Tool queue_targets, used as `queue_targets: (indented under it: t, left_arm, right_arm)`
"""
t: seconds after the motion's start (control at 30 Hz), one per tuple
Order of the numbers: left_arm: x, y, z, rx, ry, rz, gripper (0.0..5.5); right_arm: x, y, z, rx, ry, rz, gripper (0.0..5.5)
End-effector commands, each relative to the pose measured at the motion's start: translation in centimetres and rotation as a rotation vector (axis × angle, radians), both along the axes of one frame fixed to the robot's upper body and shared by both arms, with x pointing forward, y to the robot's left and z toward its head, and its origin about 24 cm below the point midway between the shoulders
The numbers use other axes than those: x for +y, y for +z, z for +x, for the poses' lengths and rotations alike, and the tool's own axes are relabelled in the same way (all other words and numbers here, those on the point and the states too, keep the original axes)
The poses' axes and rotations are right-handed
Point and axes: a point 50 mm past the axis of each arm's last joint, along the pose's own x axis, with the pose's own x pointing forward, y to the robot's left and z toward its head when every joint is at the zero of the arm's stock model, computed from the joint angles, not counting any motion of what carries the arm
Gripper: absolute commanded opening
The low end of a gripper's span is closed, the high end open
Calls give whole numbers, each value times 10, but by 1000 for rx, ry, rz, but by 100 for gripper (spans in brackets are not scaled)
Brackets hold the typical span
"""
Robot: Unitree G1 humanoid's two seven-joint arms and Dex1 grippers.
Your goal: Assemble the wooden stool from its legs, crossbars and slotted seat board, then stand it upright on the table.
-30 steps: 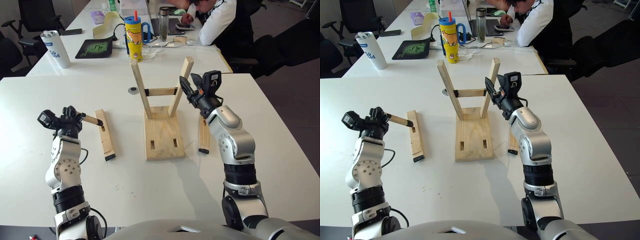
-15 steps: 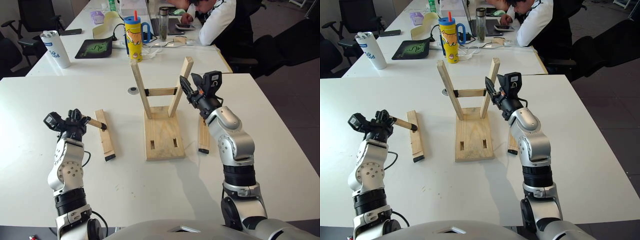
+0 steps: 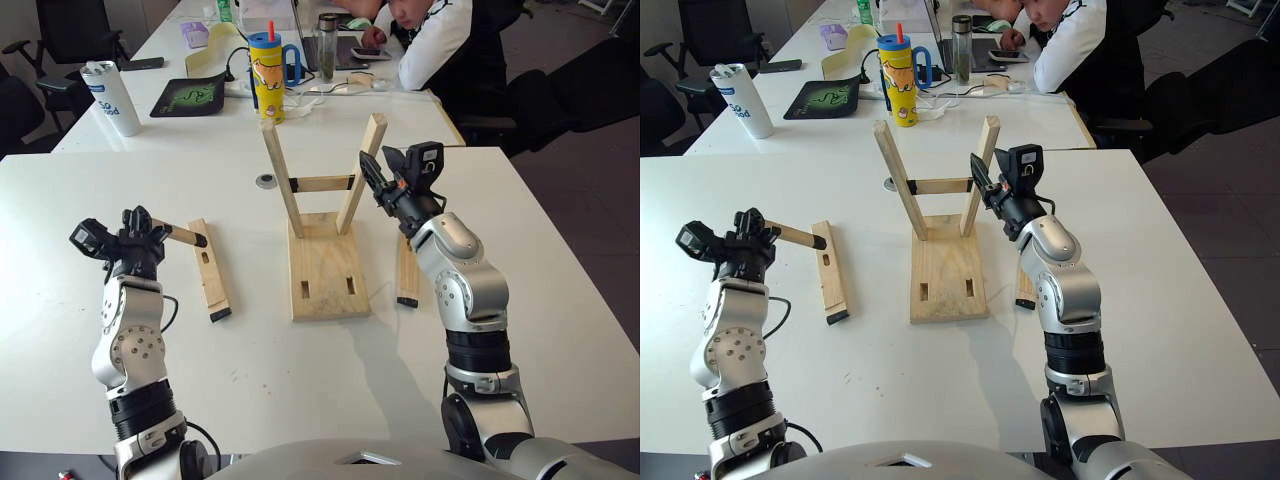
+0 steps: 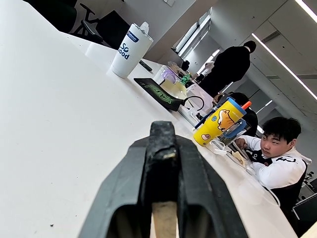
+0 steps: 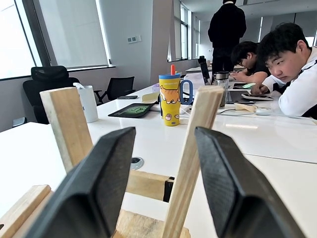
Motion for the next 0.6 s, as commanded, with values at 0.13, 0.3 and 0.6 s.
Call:
queue_targets:
  t: [0.13, 0.3, 0.6]
  left_arm:
    - [-2, -9, -2, 49, 0, 37, 40]
    - [-2, -15, -1, 68, 2, 62, 40]
    - [-2, -23, 3, 91, 12, 95, 40]
  right_arm:
    - [-2, 0, 0, -2, -14, -16, 221]
    - [-2, 0, 1, -2, -17, -15, 221]
    - [-5, 2, 5, -7, -19, -19, 221]
